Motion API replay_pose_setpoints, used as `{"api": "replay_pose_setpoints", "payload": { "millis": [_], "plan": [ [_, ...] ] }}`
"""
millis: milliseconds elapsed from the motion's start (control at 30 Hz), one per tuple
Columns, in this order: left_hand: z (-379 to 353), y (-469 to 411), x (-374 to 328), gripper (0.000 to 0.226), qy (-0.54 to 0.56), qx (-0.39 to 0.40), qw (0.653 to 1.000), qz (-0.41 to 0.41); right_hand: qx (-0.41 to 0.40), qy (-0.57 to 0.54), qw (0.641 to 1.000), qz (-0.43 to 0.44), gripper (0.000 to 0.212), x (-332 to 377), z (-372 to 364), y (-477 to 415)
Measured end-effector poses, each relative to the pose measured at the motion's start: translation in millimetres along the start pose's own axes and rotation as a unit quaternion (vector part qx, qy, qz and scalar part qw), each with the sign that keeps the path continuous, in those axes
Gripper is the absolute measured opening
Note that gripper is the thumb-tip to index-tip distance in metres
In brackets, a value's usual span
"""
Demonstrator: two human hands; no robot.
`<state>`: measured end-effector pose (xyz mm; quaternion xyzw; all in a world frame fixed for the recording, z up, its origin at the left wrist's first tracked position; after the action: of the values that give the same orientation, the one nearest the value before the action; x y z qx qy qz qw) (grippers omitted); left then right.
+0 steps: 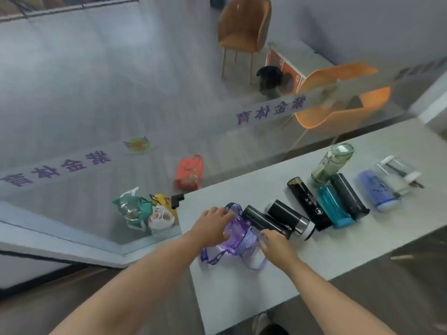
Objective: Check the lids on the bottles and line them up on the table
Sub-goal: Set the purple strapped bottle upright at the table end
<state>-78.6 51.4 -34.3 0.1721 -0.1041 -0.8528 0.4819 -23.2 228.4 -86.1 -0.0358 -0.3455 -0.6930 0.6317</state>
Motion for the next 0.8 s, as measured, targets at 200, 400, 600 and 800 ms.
{"api": "replay_pose_setpoints", "payload": {
  "millis": [200, 400, 600, 800],
  "plan": [
    [-51.4, -44.1, -18.6, 0.095, -0.118, 0.058, 0.989, -0.071, 0.040, -0.026, 0.993, -0.110, 0.039, -45.8, -42.6, 0.2],
    [-78.4, -47.2, -4.0, 0.102, -0.126, 0.070, 0.988, -0.054, -0.001, -0.126, 0.976, -0.176, 0.056, -63.9, -64.3, -11.1],
    [-87.0, -18.7, 12.7, 0.104, -0.095, 0.014, 0.995, -0.036, 0.009, -0.193, 0.942, -0.274, 0.039, -79.5, -85.5, -16.9],
    [-91.0, 12.9, 41.7, 0.109, -0.041, -0.035, 0.999, 0.000, 0.035, -0.205, 0.940, -0.270, 0.018, -63.3, -91.9, -20.2]
  ]
}}
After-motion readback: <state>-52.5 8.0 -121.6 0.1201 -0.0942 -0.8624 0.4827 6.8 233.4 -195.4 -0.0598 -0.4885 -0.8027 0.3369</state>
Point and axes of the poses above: each hand's wrist, its own y-axis away from the middle knuckle, its own z-axis out of the back of the hand, x = y × z, the point moved 10 cm from there along -y, towards the middle knuckle
